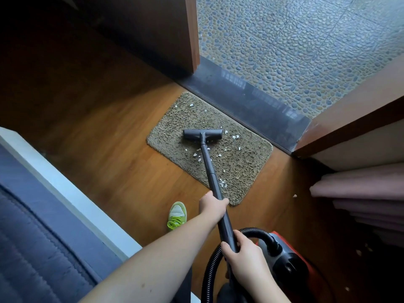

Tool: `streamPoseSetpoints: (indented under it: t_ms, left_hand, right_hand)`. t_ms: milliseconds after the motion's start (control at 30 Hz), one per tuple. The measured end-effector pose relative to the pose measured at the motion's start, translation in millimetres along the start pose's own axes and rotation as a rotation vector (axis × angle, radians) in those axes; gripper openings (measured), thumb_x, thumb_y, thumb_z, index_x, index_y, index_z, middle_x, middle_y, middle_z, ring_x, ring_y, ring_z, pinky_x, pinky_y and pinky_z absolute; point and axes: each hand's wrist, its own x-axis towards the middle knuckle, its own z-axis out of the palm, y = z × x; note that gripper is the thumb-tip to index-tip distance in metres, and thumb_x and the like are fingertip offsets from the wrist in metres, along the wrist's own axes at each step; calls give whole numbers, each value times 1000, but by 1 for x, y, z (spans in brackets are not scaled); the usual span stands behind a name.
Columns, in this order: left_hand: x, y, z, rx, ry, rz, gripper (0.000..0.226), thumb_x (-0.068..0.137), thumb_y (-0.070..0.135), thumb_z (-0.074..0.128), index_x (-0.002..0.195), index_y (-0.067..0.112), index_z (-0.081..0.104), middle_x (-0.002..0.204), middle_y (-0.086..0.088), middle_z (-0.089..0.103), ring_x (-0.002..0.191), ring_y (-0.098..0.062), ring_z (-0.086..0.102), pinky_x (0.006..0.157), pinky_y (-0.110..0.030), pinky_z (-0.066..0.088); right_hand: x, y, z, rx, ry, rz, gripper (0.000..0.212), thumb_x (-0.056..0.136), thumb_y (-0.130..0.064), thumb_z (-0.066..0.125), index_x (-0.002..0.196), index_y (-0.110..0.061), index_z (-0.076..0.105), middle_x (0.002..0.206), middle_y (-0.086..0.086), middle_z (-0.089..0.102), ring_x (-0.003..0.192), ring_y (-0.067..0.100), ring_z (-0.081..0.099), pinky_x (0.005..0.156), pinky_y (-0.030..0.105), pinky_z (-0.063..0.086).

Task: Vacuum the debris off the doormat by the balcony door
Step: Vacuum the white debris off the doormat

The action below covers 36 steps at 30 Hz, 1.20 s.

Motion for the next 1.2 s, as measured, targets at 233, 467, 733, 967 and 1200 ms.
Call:
streamPoseSetpoints:
  t_ms: [233, 467, 733, 967, 1200]
  left_hand:
    - [-19, -12, 9, -13, -7, -10, 52, 86, 28, 62, 134, 10, 52, 131, -9, 60, 117, -27, 57, 87, -26, 43]
    - [-29, -19, 14, -11, -31, -23, 52, 88, 29, 62, 135, 9, 51, 132, -9, 59, 117, -27, 57, 90, -28, 45]
    - [-22, -13, 12, -9, -30, -12, 50, 86, 29, 62, 131, 9, 54, 129, -9, 60, 115, -28, 58, 88, -28, 45]
    - [-1, 2, 4, 24, -27, 7, 37, 83, 30, 65, 115, 12, 61, 116, -9, 66, 96, -27, 60, 76, -27, 46]
    - [13, 12, 1, 11, -22, 11, 37, 83, 30, 65, 116, 12, 60, 114, -7, 66, 94, -27, 60, 78, -29, 49]
  right_hand:
    - [-18, 14, 0, -27, -3, 4, 19, 89, -40, 55, 107, -36, 52, 88, -5, 68, 82, 9, 64, 59, 10, 41]
    - [-28, 21, 0, -47, -16, 3, 23, 88, -39, 56, 111, -40, 54, 86, -6, 69, 77, 1, 62, 59, 5, 41]
    - [-21, 16, 3, -41, -9, 13, 31, 89, -40, 54, 119, -34, 54, 87, -7, 67, 81, 7, 63, 59, 11, 41]
    - [-1, -1, 3, -18, -12, 51, 35, 86, -38, 54, 118, -23, 55, 85, 2, 70, 77, 23, 69, 77, 38, 57]
    - [10, -14, -2, -7, 16, 43, 35, 84, -36, 55, 111, -13, 54, 74, 5, 70, 70, 26, 68, 71, 43, 58]
